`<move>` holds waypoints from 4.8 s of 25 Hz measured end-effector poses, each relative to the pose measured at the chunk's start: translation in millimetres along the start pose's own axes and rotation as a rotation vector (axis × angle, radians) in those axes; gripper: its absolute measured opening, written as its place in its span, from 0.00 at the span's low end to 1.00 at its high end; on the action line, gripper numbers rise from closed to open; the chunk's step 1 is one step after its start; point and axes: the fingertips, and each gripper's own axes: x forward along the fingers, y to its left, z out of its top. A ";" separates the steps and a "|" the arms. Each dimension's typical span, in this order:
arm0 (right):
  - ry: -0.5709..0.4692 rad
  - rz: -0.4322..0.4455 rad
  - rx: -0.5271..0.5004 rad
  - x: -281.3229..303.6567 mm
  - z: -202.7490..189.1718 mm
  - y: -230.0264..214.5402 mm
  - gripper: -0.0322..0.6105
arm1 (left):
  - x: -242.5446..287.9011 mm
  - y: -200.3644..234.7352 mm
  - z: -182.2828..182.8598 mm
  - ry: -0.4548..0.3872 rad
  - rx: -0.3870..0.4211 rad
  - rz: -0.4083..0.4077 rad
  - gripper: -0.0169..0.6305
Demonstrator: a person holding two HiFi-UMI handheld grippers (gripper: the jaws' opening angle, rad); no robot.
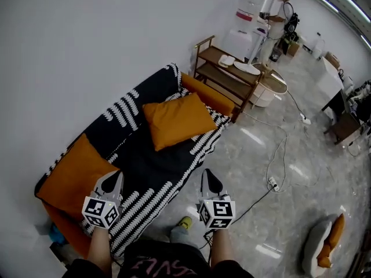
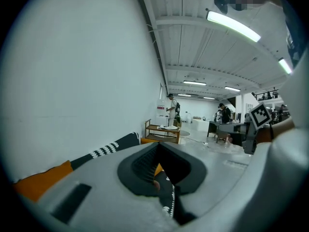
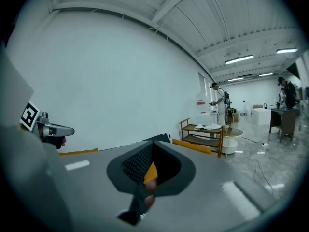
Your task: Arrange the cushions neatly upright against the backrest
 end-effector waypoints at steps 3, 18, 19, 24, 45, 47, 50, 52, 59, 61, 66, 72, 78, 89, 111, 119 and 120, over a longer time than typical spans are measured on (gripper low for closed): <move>-0.001 -0.026 0.042 2.5 -2.7 -43.8 0.07 | 33.5 -27.0 -0.3 0.008 0.001 -0.028 0.03; 0.008 -0.131 0.064 10.7 -12.1 -200.8 0.07 | 169.8 -130.2 2.7 0.116 0.141 -0.123 0.03; 0.007 -0.141 0.075 9.0 -13.7 -207.0 0.07 | 174.9 -132.9 3.5 0.119 0.141 -0.130 0.03; 0.007 -0.182 0.090 5.1 -13.5 -235.2 0.07 | 205.3 -145.4 11.0 0.114 0.134 -0.162 0.03; 0.102 -0.184 0.092 178.5 -18.1 -311.9 0.07 | 380.3 -57.8 -22.6 0.170 -0.044 -0.101 0.03; 0.108 -0.169 0.101 206.0 -19.0 -314.6 0.07 | 395.0 -39.7 -27.8 0.179 -0.068 -0.075 0.03; 0.121 -0.147 0.104 244.1 -22.0 -318.0 0.07 | 415.4 -13.3 -36.9 0.196 -0.099 -0.033 0.03; 0.132 -0.137 0.091 266.2 -23.5 -319.0 0.07 | 428.5 -0.3 -41.6 0.202 -0.125 -0.020 0.03; 0.211 -0.086 0.102 313.9 -32.0 -310.3 0.07 | 446.6 29.5 -40.9 0.218 -0.144 0.005 0.03; 0.219 -0.070 0.093 324.0 -29.4 -307.8 0.07 | 448.5 37.7 -37.8 0.213 -0.154 0.021 0.03; 0.236 -0.006 0.055 351.5 -26.7 -293.6 0.07 | 447.2 57.0 -36.6 0.194 -0.193 0.071 0.03; 0.258 0.079 0.031 393.5 -24.8 -286.2 0.07 | 451.7 76.7 -42.0 0.190 -0.244 0.150 0.03; 0.295 0.160 0.026 451.5 -29.3 -293.8 0.07 | 474.9 94.3 -51.1 0.203 -0.301 0.222 0.03; 0.402 0.314 0.015 532.4 -58.6 -305.6 0.07 | 510.5 108.4 -72.8 0.253 -0.331 0.360 0.03; 0.559 0.451 -0.062 612.2 -123.5 -308.1 0.09 | 556.7 134.2 -133.1 0.363 -0.384 0.473 0.03; 0.632 0.424 -0.042 627.2 -170.1 -312.9 0.10 | 564.7 148.9 -177.8 0.399 -0.447 0.512 0.06; 0.641 0.420 -0.046 628.7 -176.2 -313.5 0.10 | 564.3 149.5 -183.5 0.406 -0.453 0.514 0.06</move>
